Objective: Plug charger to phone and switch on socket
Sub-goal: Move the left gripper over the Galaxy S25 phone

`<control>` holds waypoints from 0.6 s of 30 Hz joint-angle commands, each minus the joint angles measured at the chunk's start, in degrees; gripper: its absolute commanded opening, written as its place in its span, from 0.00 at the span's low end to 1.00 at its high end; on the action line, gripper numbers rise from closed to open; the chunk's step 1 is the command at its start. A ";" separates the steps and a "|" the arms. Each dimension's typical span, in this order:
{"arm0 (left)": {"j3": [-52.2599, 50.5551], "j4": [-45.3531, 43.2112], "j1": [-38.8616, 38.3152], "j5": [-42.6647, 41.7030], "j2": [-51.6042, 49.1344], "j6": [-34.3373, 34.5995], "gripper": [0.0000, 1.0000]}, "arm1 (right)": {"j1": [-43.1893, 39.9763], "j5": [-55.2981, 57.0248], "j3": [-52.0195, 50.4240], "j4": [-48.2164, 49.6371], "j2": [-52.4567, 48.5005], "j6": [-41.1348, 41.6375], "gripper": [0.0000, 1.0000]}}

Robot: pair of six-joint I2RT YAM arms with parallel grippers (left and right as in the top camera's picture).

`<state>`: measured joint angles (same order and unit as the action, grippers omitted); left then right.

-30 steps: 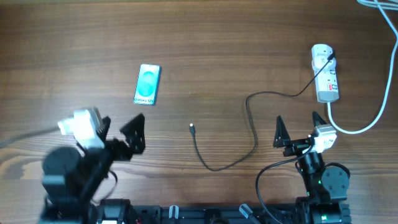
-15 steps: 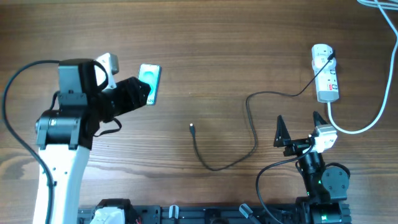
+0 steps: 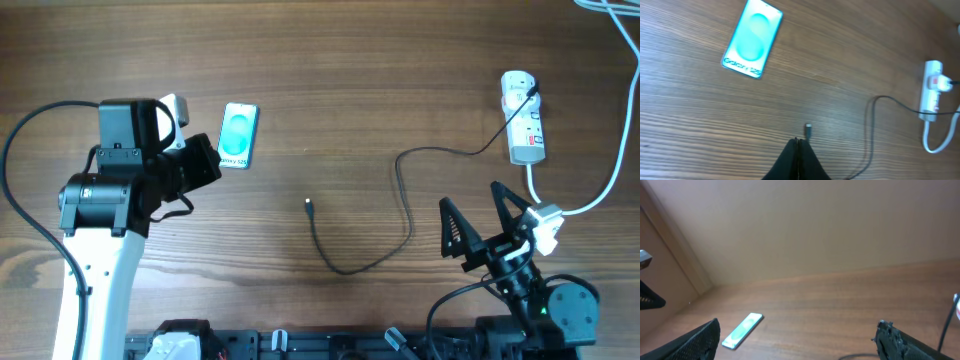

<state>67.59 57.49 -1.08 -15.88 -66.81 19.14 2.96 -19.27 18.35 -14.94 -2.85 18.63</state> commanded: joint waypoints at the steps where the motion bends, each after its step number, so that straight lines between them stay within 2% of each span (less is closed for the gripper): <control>1: 0.87 1.49 0.20 4.96 -0.50 -0.68 0.04 | 0.31 -1.40 5.05 -0.98 -4.15 -0.68 1.00; 6: 0.87 5.49 0.20 5.53 -0.50 -0.70 0.04 | 0.31 -4.07 17.18 -5.81 -18.32 -0.72 1.00; 10: 0.87 6.88 0.20 5.53 -0.50 -0.70 0.04 | 0.31 -6.51 28.04 -14.99 -29.35 -5.25 1.00; 12: 0.87 6.82 0.20 5.75 -0.50 -0.72 0.04 | 0.31 -6.54 29.99 -17.49 -32.81 -6.12 1.00; 16: 0.87 6.56 0.20 11.91 -0.50 -0.66 0.06 | 0.31 -6.54 30.03 -18.01 -36.02 -6.40 1.00; 17: 0.87 6.34 0.20 11.91 -0.50 -0.66 0.40 | 0.31 -6.40 30.05 -18.08 -35.87 -6.38 1.00; 18: 0.87 6.10 0.20 11.91 -0.61 -0.66 0.60 | 0.31 -7.21 30.05 -17.81 -35.76 -5.42 1.00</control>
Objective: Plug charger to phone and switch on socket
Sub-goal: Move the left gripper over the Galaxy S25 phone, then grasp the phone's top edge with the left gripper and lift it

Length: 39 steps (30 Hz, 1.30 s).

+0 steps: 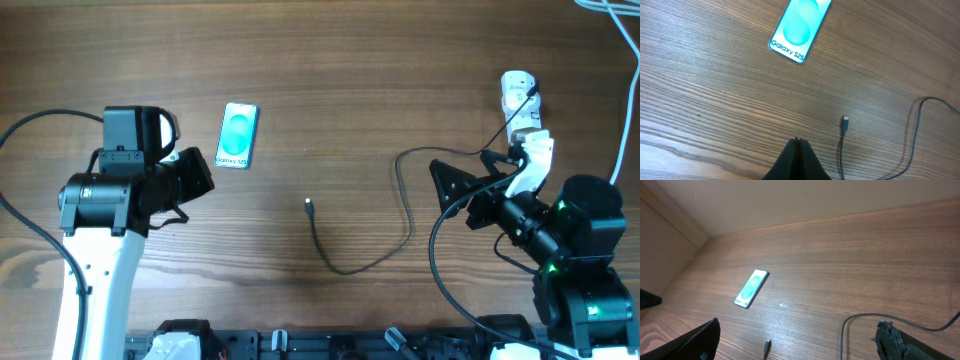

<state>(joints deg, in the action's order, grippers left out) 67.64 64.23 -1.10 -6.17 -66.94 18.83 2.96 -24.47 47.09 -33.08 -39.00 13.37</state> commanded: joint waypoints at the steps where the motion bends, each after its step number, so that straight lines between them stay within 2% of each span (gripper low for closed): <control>1: 0.83 -0.92 0.22 2.21 -0.63 -0.35 0.81 | 0.31 -2.93 1.31 0.94 0.37 0.81 1.00; 2: 0.83 -1.20 0.22 2.21 -1.18 -0.35 0.98 | 0.31 -3.96 1.31 1.55 0.37 0.79 1.00; 3: 0.83 -1.40 0.22 2.21 -1.81 -0.35 1.00 | 0.31 -4.15 1.31 1.73 0.37 0.81 0.99; 6: 0.83 -2.40 0.22 2.23 -6.14 -0.37 1.00 | 0.31 -4.13 1.31 0.31 0.31 0.74 0.96; 9: 0.83 -4.55 0.20 2.19 -11.04 -0.35 1.00 | 0.31 -4.11 1.27 -1.77 0.20 0.76 1.00; 13: 0.83 -10.82 0.20 2.21 -16.68 -0.39 1.00 | 0.31 -3.89 1.27 -3.10 -2.38 1.22 1.00; 17: 0.83 -18.27 0.09 2.21 -20.96 -1.07 0.99 | 0.31 -4.09 1.27 -3.06 -8.57 5.62 1.00; 20: 0.83 -23.85 -0.85 2.21 -24.65 -6.14 0.99 | 0.31 -4.13 1.27 -3.02 -14.32 9.51 1.00; 23: 0.83 -29.68 -2.49 2.21 -29.46 -6.88 1.00 | 0.31 -4.13 1.27 -3.72 -22.73 15.87 1.00; 26: 0.83 -30.67 -4.02 2.49 -33.53 -9.81 1.00 | 0.33 -4.15 1.27 -5.55 -29.49 18.32 1.00; 31: 0.83 -33.86 -4.33 3.04 -38.32 -9.84 1.00 | 0.37 -4.17 1.27 -5.62 -36.83 19.61 1.00; 39: 0.83 -33.86 -4.33 3.04 -39.98 -9.84 1.00 | 0.37 -3.85 1.18 -3.30 -39.56 20.26 1.00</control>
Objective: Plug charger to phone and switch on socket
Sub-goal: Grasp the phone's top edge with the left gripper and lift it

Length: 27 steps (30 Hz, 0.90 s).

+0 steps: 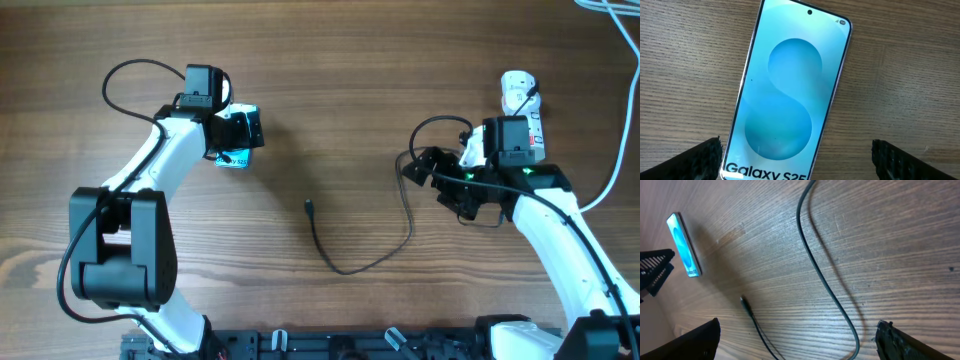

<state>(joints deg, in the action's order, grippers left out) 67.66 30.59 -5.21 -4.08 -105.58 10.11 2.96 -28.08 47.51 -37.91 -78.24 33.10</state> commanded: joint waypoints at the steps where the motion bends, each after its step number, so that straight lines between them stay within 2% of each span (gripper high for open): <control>1: 0.81 -0.26 -0.20 0.96 -1.38 -1.11 1.00 | 0.37 -0.28 0.76 3.15 -0.33 0.59 1.00; 4: 0.81 -1.95 -0.20 0.96 -1.51 -1.14 1.00 | 0.37 -0.31 0.76 9.44 -0.33 1.70 1.00; 10: 0.81 -1.99 -0.20 1.01 -3.65 -1.14 1.00 | 0.42 1.42 0.76 12.02 -0.33 2.29 1.00; 20: 0.81 -2.51 -0.20 1.22 -5.70 -1.18 1.00 | 0.42 1.44 0.74 8.41 -0.33 1.44 1.00; 23: 0.81 -6.05 -0.22 5.75 -6.60 -1.16 0.94 | 0.42 1.44 0.74 7.56 -0.33 1.44 1.00; 27: 0.81 -8.55 -1.01 5.68 -6.80 -1.16 0.88 | 0.42 1.46 0.74 5.73 -0.33 1.44 1.00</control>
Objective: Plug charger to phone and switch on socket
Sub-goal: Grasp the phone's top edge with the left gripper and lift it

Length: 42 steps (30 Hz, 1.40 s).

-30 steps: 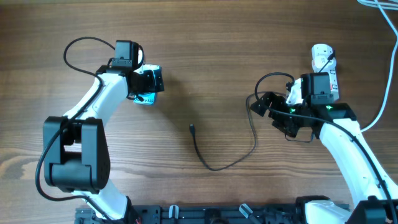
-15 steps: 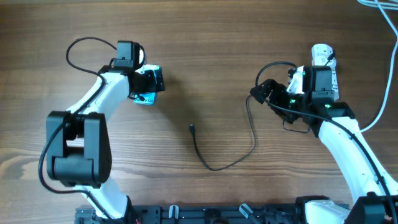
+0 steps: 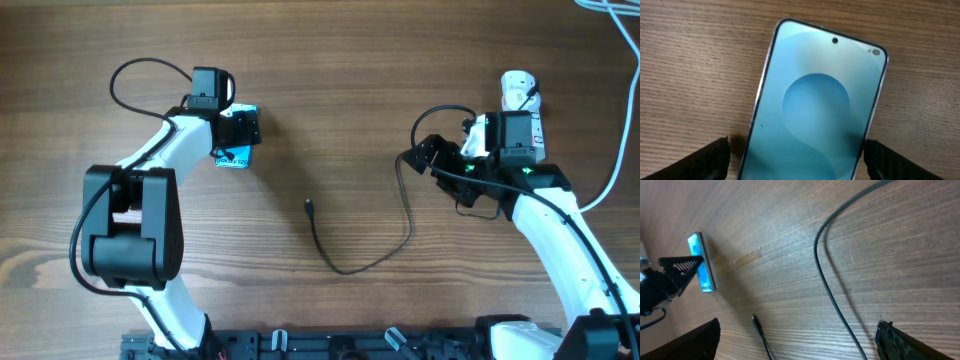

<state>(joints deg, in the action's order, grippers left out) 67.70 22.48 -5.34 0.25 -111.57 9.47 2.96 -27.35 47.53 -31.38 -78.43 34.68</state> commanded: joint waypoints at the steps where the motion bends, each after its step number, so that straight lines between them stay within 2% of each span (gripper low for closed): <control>1: 0.76 -0.39 -1.22 1.36 -0.94 -0.52 0.83 | 0.42 0.72 0.72 -1.18 -0.13 -0.17 1.00; 10: 0.76 8.72 -6.49 1.36 -1.64 0.15 0.77 | 0.42 0.76 0.72 -3.91 -0.13 -0.22 1.00; 13: 0.76 9.16 -6.82 1.38 -1.64 0.15 0.86 | 0.42 0.74 0.72 -4.79 -0.13 -0.22 0.99; 14: 0.76 8.04 -6.75 1.38 -1.64 0.15 1.00 | 0.42 0.76 0.72 -4.83 -0.13 -0.20 1.00; 19: 0.76 5.51 -6.75 1.36 -1.64 1.75 1.00 | 0.42 0.76 0.72 -6.05 -0.13 -0.22 1.00; 22: 0.76 11.76 -6.82 1.07 -1.64 7.67 0.83 | 0.42 2.05 0.72 -7.43 -0.13 -0.22 1.00; 23: 0.76 13.49 -6.82 0.42 -1.64 7.72 0.77 | 0.42 2.05 0.72 -7.43 -0.13 -0.22 1.00; 27: 0.76 20.35 -6.82 -0.83 -1.64 7.74 0.73 | 0.42 2.03 0.72 -7.30 -0.13 -0.20 1.00; 30: 0.76 24.33 -6.82 -0.85 -1.64 7.76 0.76 | 0.42 2.03 0.72 -7.56 -0.13 -0.17 0.99; 31: 0.76 25.29 -6.82 -0.83 -1.62 7.76 0.80 | 0.42 2.01 0.72 -7.72 -0.13 -0.20 1.00; 32: 0.79 25.86 -6.82 -0.81 -1.62 7.74 0.93 | 0.42 2.01 0.72 -7.91 -0.13 -0.20 1.00; 33: 0.79 24.90 -6.82 -0.79 -1.62 7.72 1.00 | 0.42 2.03 0.72 -8.17 -0.13 -0.22 1.00; 39: 0.79 17.20 -6.67 -0.81 -1.60 7.72 1.00 | 0.72 1.55 -0.81 -10.03 -0.13 0.04 1.00; 42: 0.79 16.02 -6.67 -0.81 -1.60 7.72 1.00 | 2.73 1.57 -3.28 -6.12 -0.13 0.02 1.00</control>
<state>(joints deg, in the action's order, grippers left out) 70.02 39.55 -12.05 1.65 -111.57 17.08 4.03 -26.50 46.19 -39.72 -78.43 34.68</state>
